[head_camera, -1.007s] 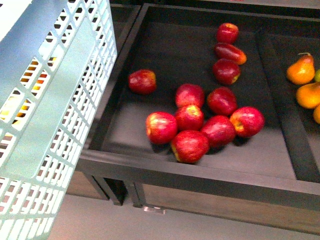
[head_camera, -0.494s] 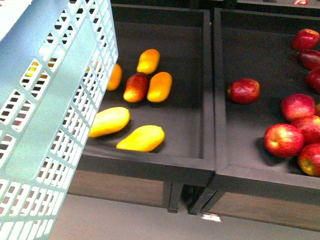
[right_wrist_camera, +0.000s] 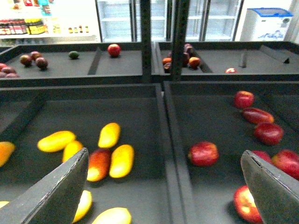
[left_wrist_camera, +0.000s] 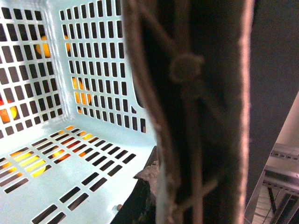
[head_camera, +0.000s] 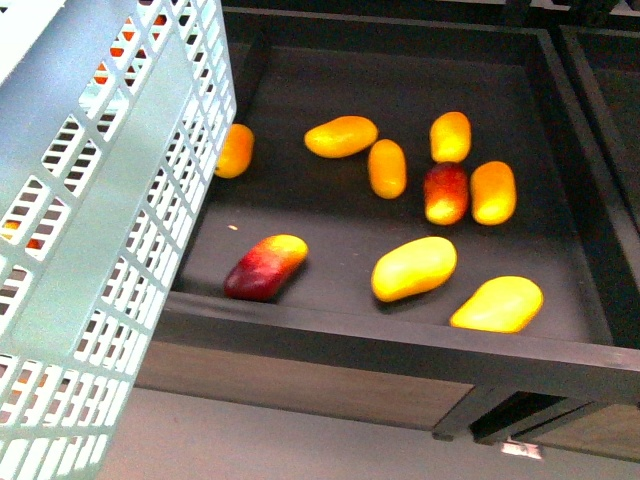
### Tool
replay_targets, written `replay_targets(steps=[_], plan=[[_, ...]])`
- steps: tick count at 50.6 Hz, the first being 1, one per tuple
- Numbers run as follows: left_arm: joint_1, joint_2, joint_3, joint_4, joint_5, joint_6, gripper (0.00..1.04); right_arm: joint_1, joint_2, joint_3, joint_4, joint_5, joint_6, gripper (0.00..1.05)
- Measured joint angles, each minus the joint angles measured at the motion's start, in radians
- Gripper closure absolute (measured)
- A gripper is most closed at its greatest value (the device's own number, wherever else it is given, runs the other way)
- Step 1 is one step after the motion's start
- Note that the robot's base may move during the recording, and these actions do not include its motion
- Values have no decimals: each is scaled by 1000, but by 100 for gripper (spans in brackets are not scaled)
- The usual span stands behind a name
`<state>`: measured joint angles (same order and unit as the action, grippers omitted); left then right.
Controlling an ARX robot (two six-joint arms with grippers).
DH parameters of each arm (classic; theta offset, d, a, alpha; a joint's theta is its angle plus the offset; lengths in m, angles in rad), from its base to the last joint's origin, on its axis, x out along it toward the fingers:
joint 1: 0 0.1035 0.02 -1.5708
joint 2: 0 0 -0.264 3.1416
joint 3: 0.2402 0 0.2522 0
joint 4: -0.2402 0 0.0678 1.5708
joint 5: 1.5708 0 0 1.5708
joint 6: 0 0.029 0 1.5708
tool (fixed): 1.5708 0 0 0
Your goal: Pick mango and avocado into basket
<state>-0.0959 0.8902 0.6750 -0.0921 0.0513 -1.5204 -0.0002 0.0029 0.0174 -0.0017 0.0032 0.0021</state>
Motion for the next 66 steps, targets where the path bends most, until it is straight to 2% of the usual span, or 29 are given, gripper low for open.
replay_targets(steps=[29,39,41,44,47,52,57,66], plan=[[1,-1,0,0,1,1,100,0,1,0,0,-10,0,9],[9,0,0,0,-29,19,100,0,1,0,0,-8,0,9],[10,3,5,-15,11,38,100,0,1,0,0,-8,0,9],[13,58,72,-156,158,195,100,0,1,0,0,-7,0,9],[-16,135,120,-168,220,350,100,0,1,0,0,-8,0,9],[-69,253,187,-125,207,469,100,0,1,0,0,-6,0,9],[-127,388,289,-88,182,510,100,0,1,0,0,-3,0,9],[-257,547,429,-84,235,521,100,0,1,0,0,-4,0,9]])
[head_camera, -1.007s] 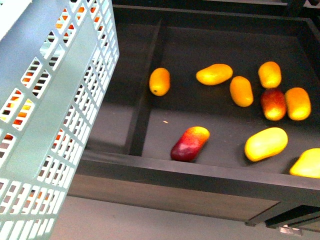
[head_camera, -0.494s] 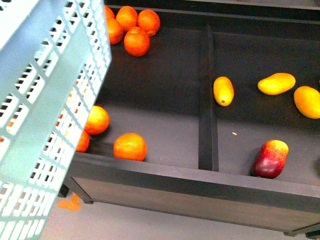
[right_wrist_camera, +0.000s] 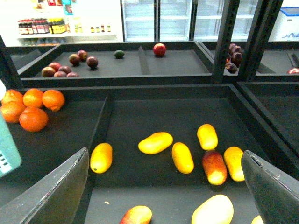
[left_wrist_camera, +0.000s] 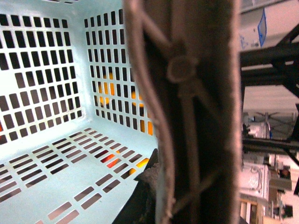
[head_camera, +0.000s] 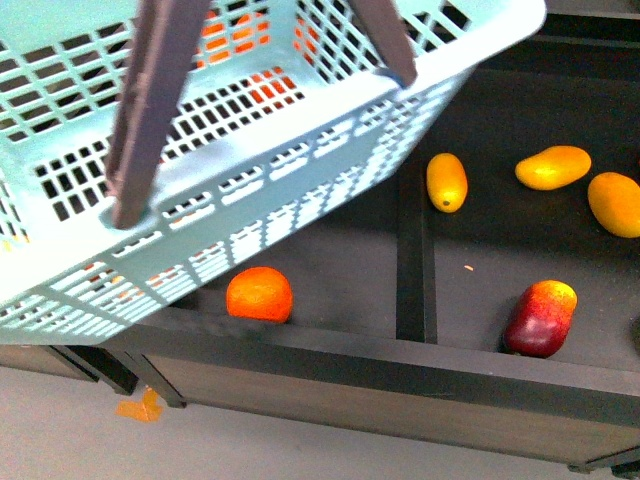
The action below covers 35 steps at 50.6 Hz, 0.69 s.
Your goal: Pick mango and avocado into basket
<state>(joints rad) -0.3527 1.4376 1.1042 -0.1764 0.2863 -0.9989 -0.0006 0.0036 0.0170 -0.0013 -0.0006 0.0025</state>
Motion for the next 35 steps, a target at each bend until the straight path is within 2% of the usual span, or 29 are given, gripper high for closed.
replay_targets(steps=[15,35], plan=[[-185,70,53,37,40,-35,100,0,0,0,0,0,0,9],[-195,70,56,40,29,-42,100,0,0,0,0,0,0,9]])
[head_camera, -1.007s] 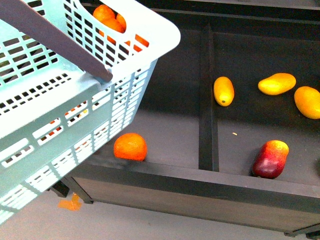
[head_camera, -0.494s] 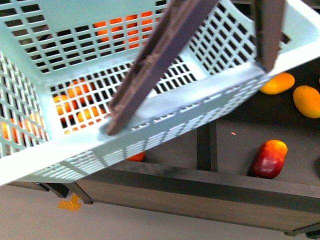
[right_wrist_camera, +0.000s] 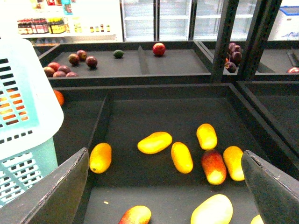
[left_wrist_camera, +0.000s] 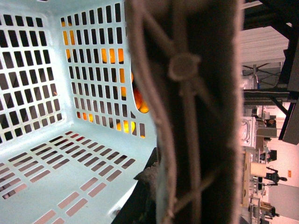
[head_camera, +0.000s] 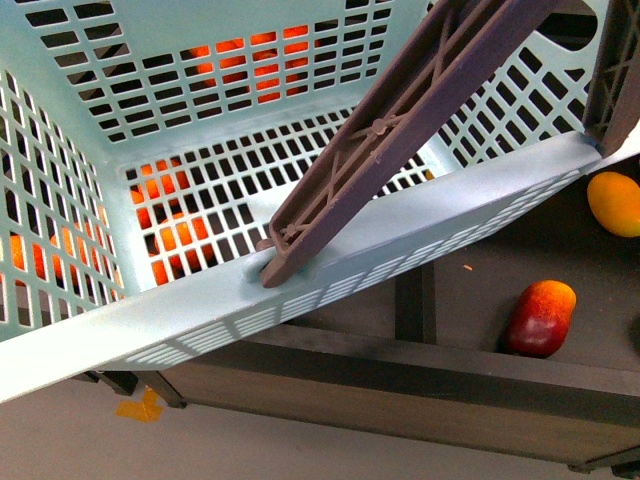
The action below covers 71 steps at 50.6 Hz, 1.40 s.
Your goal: Pick mango and avocado into basket
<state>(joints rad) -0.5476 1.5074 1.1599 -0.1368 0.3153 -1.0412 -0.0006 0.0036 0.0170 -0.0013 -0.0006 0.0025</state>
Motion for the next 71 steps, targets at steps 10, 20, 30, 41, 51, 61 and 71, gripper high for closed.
replay_targets(steps=[10,20,30,41,51,61,71], plan=[[0,0,0,0,11,-2,100,-6,229,148,-341,159,216,9],[-2,0,2,0,13,-4,100,-264,611,209,-326,25,352,9],[-2,0,2,0,4,-2,100,-477,1159,303,82,-80,206,9],[-2,0,2,0,14,-3,100,-458,1648,506,227,-90,46,9],[-2,0,2,0,10,-2,100,-401,1949,721,200,-75,3,9],[-2,0,2,0,7,-2,100,-369,2102,886,165,-59,27,9],[-2,0,2,0,11,-3,100,-329,2223,1029,116,-47,73,9]])
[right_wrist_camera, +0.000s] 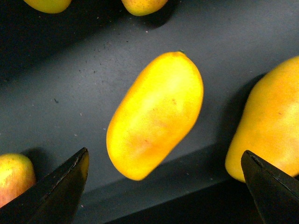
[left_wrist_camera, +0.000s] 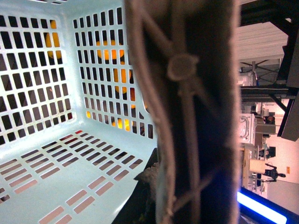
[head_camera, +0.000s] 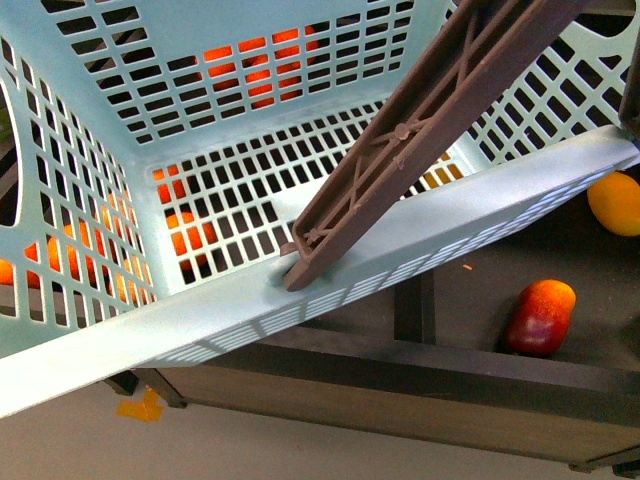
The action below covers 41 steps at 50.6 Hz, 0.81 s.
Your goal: Pick mango and avocado into basket
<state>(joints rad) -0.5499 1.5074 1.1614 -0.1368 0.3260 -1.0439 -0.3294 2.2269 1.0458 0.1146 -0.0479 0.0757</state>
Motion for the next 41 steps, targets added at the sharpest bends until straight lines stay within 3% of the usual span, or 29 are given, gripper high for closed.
replay_targets(steps=[41], plan=[[0,0,0,0,-2,0,100,28,241,227,-80,42,93,9]])
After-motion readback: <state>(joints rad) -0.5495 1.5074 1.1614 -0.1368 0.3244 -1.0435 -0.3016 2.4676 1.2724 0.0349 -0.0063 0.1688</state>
